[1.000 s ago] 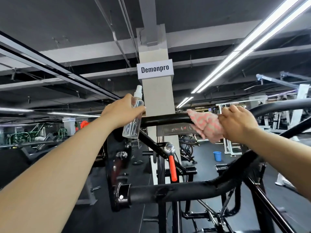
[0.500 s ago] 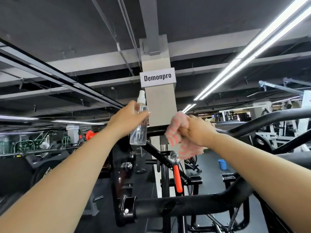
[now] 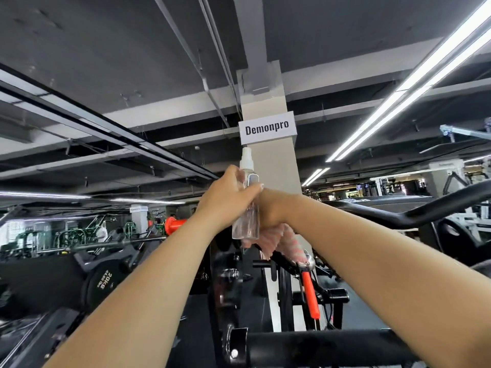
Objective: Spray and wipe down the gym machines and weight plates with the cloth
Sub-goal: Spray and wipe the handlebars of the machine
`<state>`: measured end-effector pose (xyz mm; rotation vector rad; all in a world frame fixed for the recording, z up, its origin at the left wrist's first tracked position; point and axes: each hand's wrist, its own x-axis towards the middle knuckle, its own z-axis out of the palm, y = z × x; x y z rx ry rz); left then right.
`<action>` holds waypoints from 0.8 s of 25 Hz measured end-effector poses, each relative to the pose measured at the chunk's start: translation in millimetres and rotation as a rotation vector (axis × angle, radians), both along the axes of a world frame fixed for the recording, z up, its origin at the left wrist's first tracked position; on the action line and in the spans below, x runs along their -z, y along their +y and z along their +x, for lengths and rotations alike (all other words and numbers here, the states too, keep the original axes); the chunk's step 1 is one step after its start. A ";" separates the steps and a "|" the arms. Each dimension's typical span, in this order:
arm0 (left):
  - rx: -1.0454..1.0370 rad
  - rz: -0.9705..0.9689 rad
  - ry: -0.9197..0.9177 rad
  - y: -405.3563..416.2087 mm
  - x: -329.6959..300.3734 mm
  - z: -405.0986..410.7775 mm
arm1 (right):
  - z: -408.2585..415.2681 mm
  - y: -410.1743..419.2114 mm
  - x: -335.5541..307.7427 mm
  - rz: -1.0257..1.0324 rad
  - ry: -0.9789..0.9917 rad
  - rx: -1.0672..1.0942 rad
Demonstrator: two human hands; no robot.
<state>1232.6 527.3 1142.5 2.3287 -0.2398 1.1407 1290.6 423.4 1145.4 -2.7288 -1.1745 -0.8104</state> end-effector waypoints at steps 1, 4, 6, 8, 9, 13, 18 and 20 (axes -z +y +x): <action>-0.013 0.031 0.005 -0.8 0.7 -0.9 | -1.3 -1.1 2.6 -0.022 -0.097 0.090; -0.040 0.089 0.010 -2.0 1.5 -3.4 | -5.1 -3.3 11.6 -0.050 -0.213 0.301; -0.077 0.122 0.022 -3.1 0.9 -3.5 | -2.2 -0.5 19.1 0.006 -0.216 0.307; -0.119 0.156 0.033 -3.6 1.2 -2.8 | 2.5 -0.7 26.0 0.051 -0.316 0.298; -0.137 0.176 0.038 -3.9 1.0 -2.3 | 4.6 -2.4 28.6 0.072 -0.377 0.292; -0.171 0.240 0.056 -5.6 1.4 -1.7 | 11.3 -15.8 40.3 0.095 -0.485 0.285; -0.189 0.254 0.058 -5.8 1.0 -1.6 | 19.1 -47.5 43.3 0.090 -0.517 0.335; -0.190 0.262 0.061 -5.5 0.7 -1.1 | 19.4 -54.6 43.3 0.048 -0.513 0.325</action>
